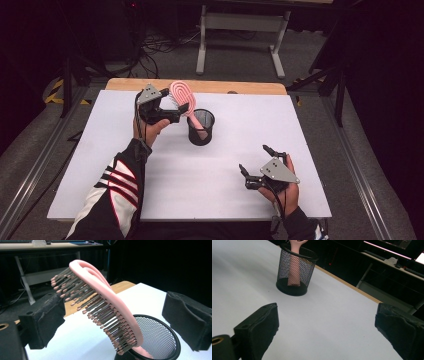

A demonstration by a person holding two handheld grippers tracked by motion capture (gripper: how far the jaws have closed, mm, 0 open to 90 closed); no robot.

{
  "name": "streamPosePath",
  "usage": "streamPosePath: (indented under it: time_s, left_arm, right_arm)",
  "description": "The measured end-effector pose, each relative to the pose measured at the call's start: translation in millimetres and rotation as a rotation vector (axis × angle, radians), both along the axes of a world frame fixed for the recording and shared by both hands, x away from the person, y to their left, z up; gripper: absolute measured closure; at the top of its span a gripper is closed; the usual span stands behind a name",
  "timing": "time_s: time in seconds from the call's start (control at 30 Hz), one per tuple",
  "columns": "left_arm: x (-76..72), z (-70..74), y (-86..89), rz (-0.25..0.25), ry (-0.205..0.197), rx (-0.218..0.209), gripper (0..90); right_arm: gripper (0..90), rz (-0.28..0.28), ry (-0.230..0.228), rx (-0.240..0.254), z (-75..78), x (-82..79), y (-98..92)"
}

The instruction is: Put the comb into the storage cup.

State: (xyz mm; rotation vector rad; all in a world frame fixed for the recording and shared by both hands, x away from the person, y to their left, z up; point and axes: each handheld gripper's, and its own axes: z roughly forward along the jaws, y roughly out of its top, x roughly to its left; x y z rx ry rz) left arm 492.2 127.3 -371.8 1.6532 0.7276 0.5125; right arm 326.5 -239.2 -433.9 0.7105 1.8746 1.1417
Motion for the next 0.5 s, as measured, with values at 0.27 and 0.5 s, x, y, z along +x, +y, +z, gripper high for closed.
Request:
streamPosePath:
  time_s: [0.27, 0.5]
  left_arm:
    - [-3.9, 3.5, 2.2, 0.006, -0.022, 0.014, 3.3]
    - [-7.5, 4.8, 5.2, 0.004, -0.035, 0.028, 3.3]
  right_arm:
    - [6.2, 0.000, 0.000, -0.002, 0.1, -0.1, 0.4]
    - [6.2, 0.000, 0.003, -0.004, -0.3, 0.1, 0.6]
